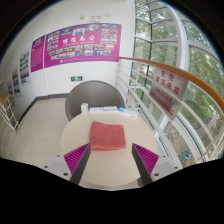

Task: Fold towel

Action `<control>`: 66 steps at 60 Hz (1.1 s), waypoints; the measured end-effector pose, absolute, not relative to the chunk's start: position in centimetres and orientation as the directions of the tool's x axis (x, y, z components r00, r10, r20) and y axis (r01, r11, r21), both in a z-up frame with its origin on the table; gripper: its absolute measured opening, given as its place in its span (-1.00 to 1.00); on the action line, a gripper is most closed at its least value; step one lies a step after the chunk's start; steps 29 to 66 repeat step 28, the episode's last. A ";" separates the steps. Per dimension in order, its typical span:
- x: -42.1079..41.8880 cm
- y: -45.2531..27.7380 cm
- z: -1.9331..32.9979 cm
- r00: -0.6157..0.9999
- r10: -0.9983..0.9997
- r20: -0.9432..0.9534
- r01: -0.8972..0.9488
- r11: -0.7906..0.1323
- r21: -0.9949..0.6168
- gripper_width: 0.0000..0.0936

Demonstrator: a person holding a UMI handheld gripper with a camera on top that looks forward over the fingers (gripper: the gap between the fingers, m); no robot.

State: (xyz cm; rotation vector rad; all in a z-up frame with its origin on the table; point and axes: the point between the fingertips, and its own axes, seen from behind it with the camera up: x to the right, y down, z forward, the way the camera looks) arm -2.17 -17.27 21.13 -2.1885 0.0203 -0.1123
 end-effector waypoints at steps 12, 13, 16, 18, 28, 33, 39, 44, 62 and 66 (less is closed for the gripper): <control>-6.6 -25.1 23.8 0.993 -0.078 0.083 0.023 -0.575 -0.818 0.83; -6.9 -25.6 23.9 0.994 -0.077 0.081 0.022 -0.576 -0.817 0.83; -7.9 -27.2 24.4 0.994 -0.073 0.087 0.030 -0.571 -0.820 0.83; -8.2 -27.8 24.7 0.994 -0.067 0.085 0.032 -0.570 -0.821 0.83; -8.8 -29.9 26.1 0.993 -0.079 0.085 0.027 -0.553 -0.833 0.83; -8.8 -29.9 26.1 0.993 -0.079 0.085 0.027 -0.553 -0.833 0.83; -8.8 -29.9 26.1 0.993 -0.079 0.085 0.027 -0.553 -0.833 0.83; -8.8 -29.9 26.1 0.993 -0.079 0.085 0.027 -0.553 -0.833 0.83; -8.8 -29.9 26.1 0.993 -0.079 0.085 0.027 -0.553 -0.833 0.83; -8.8 -29.9 26.1 0.993 -0.079 0.085 0.027 -0.553 -0.833 0.83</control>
